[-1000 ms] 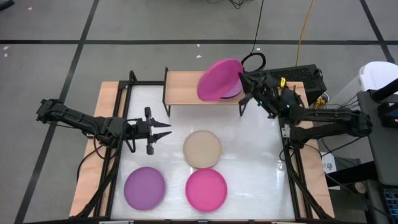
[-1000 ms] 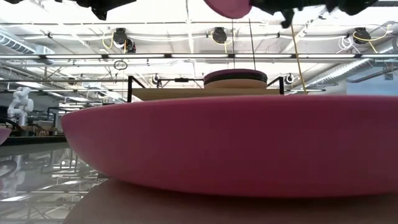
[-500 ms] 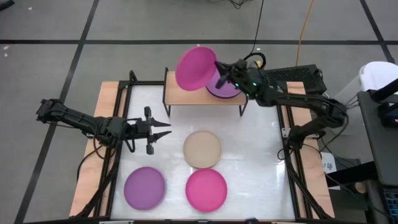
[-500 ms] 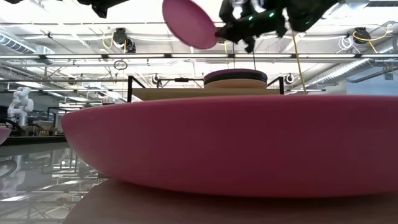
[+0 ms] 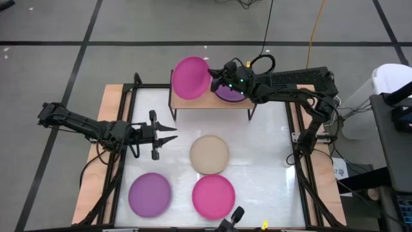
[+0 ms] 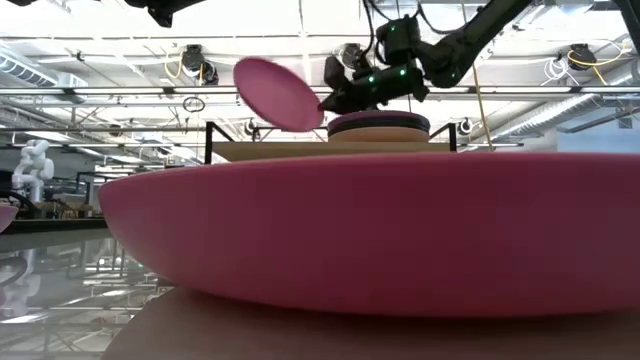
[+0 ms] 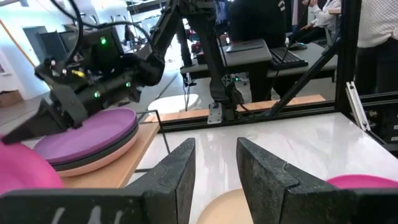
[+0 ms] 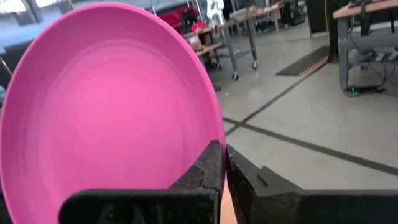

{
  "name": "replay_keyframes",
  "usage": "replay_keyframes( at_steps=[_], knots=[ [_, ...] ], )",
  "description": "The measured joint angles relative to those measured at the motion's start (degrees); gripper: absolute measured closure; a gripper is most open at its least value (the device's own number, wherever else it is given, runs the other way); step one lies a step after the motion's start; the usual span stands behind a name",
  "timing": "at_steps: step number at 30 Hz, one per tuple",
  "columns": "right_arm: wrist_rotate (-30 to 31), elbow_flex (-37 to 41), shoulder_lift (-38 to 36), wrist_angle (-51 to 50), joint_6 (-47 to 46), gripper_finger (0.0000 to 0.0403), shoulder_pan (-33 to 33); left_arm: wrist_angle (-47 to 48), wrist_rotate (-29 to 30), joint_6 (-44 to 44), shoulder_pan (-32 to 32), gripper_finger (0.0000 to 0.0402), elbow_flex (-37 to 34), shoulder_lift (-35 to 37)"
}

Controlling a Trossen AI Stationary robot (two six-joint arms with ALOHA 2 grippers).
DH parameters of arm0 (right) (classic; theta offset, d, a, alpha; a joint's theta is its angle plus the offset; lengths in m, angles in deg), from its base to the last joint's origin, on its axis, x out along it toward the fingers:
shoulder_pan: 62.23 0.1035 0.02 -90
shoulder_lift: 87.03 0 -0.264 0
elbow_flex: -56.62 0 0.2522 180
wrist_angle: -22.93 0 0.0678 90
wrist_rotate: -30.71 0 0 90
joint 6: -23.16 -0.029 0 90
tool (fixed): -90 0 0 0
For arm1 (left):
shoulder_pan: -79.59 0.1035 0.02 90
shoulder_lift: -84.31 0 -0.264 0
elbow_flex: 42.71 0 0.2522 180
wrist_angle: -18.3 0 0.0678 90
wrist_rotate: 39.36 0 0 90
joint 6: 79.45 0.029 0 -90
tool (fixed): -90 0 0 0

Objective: Place and stack plates onto a shelf
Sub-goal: Put the right pink plate on the shelf

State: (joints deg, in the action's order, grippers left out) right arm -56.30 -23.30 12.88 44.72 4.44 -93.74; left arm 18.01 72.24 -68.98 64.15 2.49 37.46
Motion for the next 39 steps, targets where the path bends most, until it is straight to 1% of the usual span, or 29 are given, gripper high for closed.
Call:
replay_keyframes(
  at_steps=[3, 10, 17, 22, 39],
  knots=[
    [-0.06, 0.00, 1.13, 0.06, 1.48, 0.0403, -0.23, -0.02, 0.00, 0.30, 0.00, 0.0279, 0.00, 0.00],
    [0.03, 0.00, 1.20, -1.38, 6.36, 0.0403, -0.31, -0.11, -0.02, 0.34, 0.00, 0.0279, 0.00, 0.00],
    [0.20, 0.00, 1.19, -2.83, 6.34, 0.0399, -0.31, -0.85, -0.02, 0.32, 0.00, 0.0279, 0.00, 0.00],
    [1.61, 0.00, 1.17, -4.52, 6.32, 0.0398, -0.31, -0.85, -0.02, 0.28, 0.00, 0.0279, 0.00, -0.02],
    [1.45, 0.04, 1.17, -4.53, 6.80, 0.0396, -0.31, -0.83, -0.04, 0.21, 0.00, 0.0279, 0.00, 0.00]
  ],
)
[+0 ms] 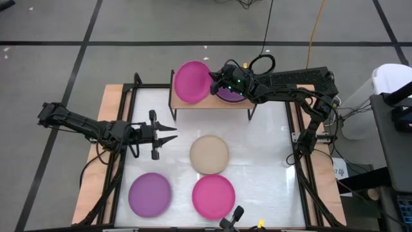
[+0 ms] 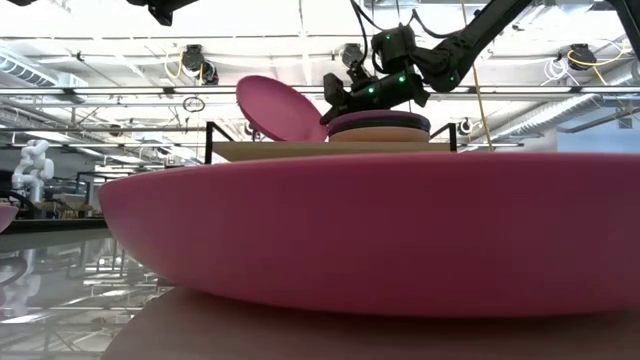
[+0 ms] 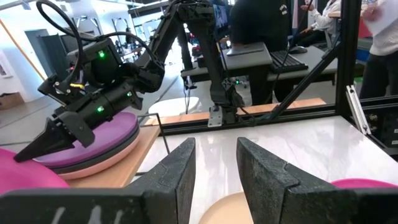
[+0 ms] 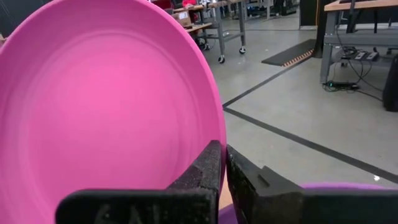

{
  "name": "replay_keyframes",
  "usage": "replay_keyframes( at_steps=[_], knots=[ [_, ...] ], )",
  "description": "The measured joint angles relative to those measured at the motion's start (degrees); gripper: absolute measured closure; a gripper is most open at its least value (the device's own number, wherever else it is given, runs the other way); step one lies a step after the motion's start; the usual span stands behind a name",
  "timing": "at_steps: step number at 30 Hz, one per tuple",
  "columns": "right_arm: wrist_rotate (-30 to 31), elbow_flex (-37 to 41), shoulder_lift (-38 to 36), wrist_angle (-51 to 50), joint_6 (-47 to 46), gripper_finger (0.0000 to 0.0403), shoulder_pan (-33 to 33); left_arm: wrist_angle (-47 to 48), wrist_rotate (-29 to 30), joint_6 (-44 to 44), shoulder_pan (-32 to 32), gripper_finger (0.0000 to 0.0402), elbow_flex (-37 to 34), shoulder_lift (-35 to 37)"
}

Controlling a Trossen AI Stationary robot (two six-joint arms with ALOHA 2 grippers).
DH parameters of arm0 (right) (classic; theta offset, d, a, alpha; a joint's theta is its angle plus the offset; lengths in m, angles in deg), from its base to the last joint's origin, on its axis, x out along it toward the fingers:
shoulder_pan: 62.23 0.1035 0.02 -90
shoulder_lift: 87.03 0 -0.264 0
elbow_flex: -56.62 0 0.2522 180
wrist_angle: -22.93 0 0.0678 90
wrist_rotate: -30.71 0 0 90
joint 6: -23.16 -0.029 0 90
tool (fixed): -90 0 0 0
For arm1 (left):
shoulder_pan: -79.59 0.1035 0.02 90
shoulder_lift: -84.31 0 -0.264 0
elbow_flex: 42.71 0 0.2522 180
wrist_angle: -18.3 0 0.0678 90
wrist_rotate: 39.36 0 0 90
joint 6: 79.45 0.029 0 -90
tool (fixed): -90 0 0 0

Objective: Place and stack plates onto a shelf
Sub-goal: Put the right pink plate on the shelf, then stack the light brown plate on top of the pink plate on the shelf

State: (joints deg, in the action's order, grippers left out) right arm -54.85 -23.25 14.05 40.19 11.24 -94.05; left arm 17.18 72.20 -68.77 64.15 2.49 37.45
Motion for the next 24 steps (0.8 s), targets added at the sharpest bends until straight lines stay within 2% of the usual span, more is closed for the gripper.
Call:
replay_keyframes(
  at_steps=[10, 24],
  knots=[
    [-0.09, 0.04, 0.00, 0.00, 1.10, 0.0394, 0.02, -0.74, -0.61, 0.00, 0.00, 0.0279, 0.00, 0.00],
    [-0.19, 0.07, 0.00, -0.07, 1.30, 0.0327, 0.02, -0.81, -0.66, 0.00, 0.00, 0.0279, 0.00, 0.00]
  ],
)
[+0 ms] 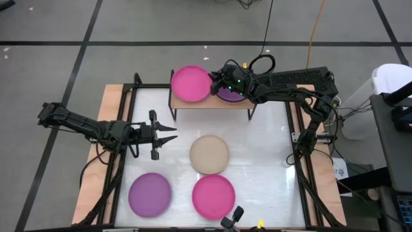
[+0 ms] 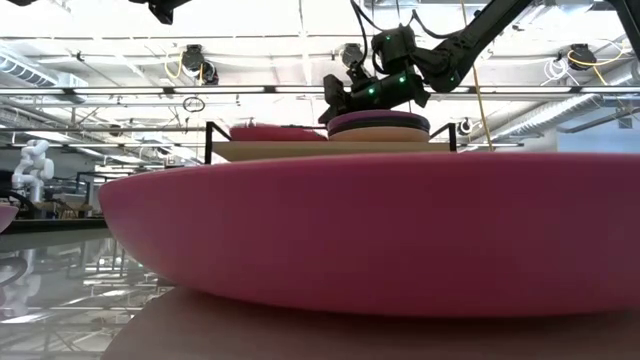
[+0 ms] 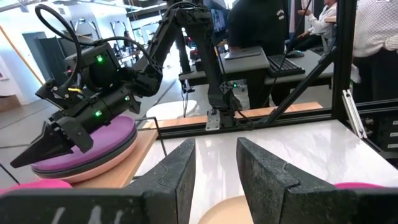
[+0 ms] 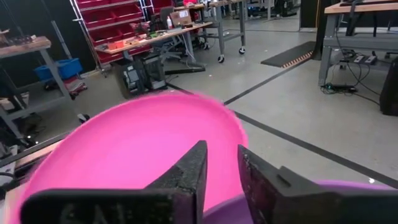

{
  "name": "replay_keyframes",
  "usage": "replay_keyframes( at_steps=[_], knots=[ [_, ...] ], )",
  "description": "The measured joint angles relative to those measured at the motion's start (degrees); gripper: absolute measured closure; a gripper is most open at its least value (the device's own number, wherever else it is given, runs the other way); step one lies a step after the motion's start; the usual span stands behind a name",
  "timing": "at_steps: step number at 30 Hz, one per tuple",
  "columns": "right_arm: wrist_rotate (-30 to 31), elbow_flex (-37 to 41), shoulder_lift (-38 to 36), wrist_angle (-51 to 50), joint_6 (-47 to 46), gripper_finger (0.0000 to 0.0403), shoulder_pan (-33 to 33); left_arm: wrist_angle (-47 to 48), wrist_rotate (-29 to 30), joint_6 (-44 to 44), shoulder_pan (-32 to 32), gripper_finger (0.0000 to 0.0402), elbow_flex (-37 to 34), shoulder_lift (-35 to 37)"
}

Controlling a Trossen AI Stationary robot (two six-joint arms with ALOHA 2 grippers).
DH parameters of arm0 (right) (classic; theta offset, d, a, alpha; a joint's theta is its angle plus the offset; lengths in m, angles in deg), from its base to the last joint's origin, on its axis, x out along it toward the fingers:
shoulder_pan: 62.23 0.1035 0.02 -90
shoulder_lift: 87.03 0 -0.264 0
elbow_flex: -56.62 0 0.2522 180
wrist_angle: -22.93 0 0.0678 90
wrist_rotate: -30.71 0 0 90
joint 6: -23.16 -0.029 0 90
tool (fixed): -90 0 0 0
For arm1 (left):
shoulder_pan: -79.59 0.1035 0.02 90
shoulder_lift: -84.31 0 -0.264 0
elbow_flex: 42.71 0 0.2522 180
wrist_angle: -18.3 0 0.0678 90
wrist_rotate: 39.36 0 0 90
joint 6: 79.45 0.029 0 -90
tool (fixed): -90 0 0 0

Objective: Place and stack plates onto a shelf
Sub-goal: Stack the light brown plate on top of the pink plate on the shelf

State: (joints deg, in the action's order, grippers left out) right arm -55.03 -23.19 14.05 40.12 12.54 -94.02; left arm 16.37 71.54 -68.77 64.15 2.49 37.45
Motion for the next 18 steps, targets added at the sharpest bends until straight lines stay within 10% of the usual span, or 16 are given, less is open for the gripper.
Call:
replay_keyframes(
  at_steps=[18],
  knots=[
    [-13.19, 1.35, -14.33, -1.68, 9.32, 0.0323, 7.47, 1.26, -1.40, -1.80, -0.07, 0.0279, 0.02, -0.51]
  ],
)
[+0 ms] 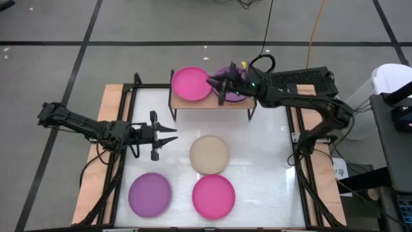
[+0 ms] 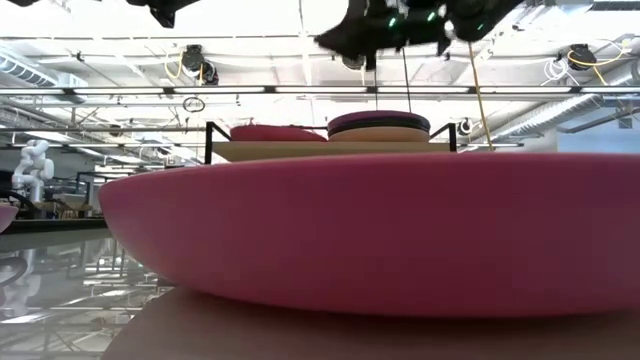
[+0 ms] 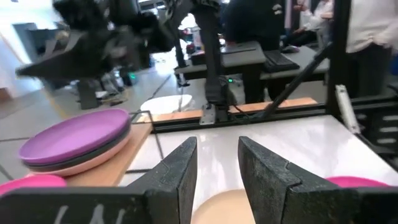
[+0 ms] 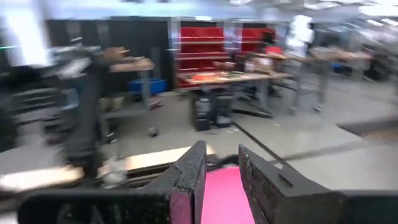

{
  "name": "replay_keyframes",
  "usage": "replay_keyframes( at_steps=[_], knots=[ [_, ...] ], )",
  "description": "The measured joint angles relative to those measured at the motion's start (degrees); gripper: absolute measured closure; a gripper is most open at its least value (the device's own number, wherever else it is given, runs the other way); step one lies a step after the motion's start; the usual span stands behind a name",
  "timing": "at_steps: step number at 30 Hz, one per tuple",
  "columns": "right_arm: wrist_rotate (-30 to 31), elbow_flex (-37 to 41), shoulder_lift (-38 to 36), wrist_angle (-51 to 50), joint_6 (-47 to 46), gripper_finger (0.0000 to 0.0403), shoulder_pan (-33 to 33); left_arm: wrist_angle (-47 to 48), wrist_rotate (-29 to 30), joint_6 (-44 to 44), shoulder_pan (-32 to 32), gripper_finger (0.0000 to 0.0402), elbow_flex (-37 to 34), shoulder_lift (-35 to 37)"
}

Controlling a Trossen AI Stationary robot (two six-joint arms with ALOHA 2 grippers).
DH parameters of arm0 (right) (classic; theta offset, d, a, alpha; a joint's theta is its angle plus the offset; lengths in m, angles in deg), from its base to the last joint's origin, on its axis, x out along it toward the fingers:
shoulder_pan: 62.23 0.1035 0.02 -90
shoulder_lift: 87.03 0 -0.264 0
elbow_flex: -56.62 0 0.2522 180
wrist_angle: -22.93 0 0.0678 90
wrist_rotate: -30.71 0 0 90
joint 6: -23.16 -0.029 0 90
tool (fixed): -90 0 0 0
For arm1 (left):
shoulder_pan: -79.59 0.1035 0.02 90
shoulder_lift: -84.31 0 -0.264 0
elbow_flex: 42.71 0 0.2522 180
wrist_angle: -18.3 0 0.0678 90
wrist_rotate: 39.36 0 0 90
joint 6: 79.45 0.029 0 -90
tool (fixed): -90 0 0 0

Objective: Place and stack plates onto a shelf
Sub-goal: Stack the light brown plate on top of the pink plate on the shelf

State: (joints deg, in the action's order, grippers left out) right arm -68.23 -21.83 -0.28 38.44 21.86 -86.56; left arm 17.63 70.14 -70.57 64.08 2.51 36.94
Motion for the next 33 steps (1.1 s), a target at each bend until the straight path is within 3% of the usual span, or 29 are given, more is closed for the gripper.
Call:
replay_keyframes(
  at_steps=[5, 12, 15, 19, 25, 33],
  knots=[
    [-0.26, 6.20, -9.99, -6.61, 7.80, 0.0323, 8.34, -3.48, -4.13, -4.11, -0.09, 0.0279, 0.03, -3.93],
    [3.26, 20.05, -25.32, -7.66, 8.93, 0.0323, 22.10, -8.12, -4.05, -4.50, 0.09, 0.0279, 0.20, -10.66],
    [10.19, 26.25, -31.49, -5.66, 12.58, 0.0324, 28.55, -2.99, -4.04, -4.50, 0.40, 0.0279, 3.52, -12.85],
    [17.33, 33.21, -37.34, 1.51, 12.96, 0.0330, 35.30, 12.44, -4.33, -4.43, 0.42, 0.0279, 11.92, -17.40],
    [22.20, 38.71, -40.13, 7.52, 12.94, 0.0334, 43.42, 29.18, -7.52, 0.62, -1.95, 0.0279, 21.91, -27.15],
    [28.59, 41.28, -36.77, 7.38, 10.73, 0.0334, 50.52, 30.31, -7.64, 6.99, -7.17, 0.0279, 23.48, -37.92]
  ],
)
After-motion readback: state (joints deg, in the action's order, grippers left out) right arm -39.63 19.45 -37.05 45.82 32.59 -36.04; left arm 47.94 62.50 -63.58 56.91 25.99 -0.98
